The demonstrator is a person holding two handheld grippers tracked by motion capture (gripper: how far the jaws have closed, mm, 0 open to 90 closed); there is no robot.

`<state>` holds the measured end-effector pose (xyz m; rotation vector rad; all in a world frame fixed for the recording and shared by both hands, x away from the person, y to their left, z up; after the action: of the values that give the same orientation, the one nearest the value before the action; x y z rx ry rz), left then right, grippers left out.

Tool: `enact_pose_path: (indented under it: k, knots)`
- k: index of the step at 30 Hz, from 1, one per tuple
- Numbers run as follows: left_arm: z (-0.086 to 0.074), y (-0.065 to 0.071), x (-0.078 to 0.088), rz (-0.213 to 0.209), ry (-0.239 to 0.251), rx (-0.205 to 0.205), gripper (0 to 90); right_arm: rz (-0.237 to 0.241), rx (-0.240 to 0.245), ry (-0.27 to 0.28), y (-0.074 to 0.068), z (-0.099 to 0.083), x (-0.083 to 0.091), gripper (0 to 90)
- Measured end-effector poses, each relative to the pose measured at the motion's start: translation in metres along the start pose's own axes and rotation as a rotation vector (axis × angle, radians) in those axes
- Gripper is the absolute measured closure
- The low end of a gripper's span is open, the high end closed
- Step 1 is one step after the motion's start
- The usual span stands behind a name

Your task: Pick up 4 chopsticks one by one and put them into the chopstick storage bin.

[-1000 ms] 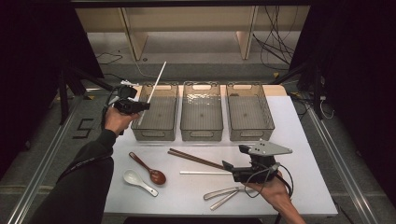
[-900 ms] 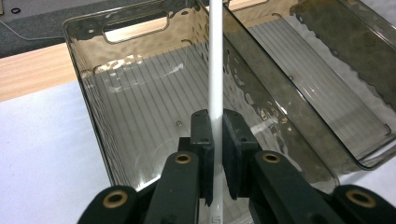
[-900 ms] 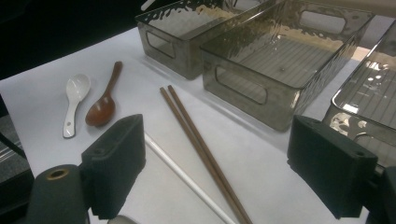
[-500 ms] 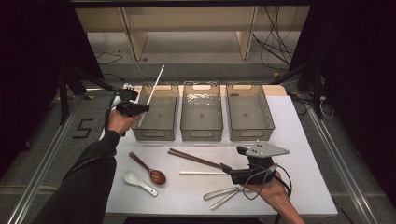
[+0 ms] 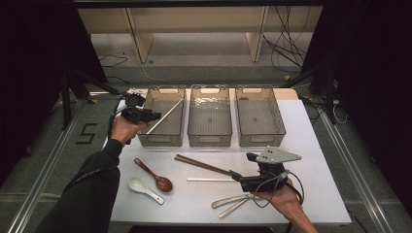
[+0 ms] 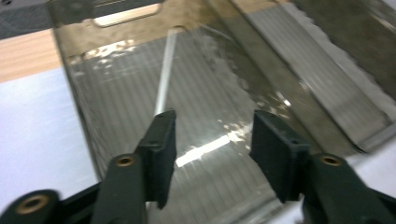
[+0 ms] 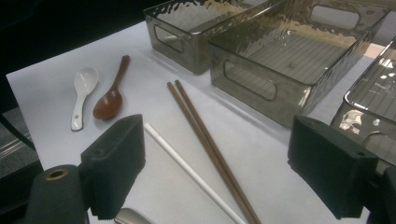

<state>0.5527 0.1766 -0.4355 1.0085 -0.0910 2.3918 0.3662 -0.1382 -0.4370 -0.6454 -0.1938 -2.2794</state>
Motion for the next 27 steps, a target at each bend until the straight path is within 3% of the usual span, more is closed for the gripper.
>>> enact_pose_path:
  k: [5,10,12,16,27]
  knots:
    - [-0.005,0.032,0.017,-0.106,0.054,-0.051,34.2,-0.007,-0.001,0.000,0.001,0.000,0.000,19.9]
    - [-0.022,0.065,0.022,-0.180,0.031,-0.137,29.8,-0.012,0.008,-0.008,0.001,-0.001,0.000,19.9]
    - [-0.029,0.075,0.020,-0.172,-0.006,-0.208,28.7,-0.012,0.007,-0.006,0.001,0.000,0.000,19.9]
    - [-0.042,0.091,0.014,-0.184,-0.053,-0.271,26.5,-0.016,0.011,-0.006,0.002,0.000,0.000,19.9]
    - [-0.057,0.122,0.012,-0.245,-0.112,-0.355,22.9,-0.017,0.009,-0.006,0.002,-0.001,0.001,19.9]
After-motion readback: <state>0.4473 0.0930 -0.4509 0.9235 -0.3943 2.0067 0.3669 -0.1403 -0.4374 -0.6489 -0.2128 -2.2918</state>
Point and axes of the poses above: each handheld gripper's, and its own axes: x roughly backward along the jaws, z roughly out of its top, y roughly to its right, the point moved 8 cm from there along -x, roughly forward along the jaws, and after that the axes turned 2 degrees about -z, right-handed, at the moved point
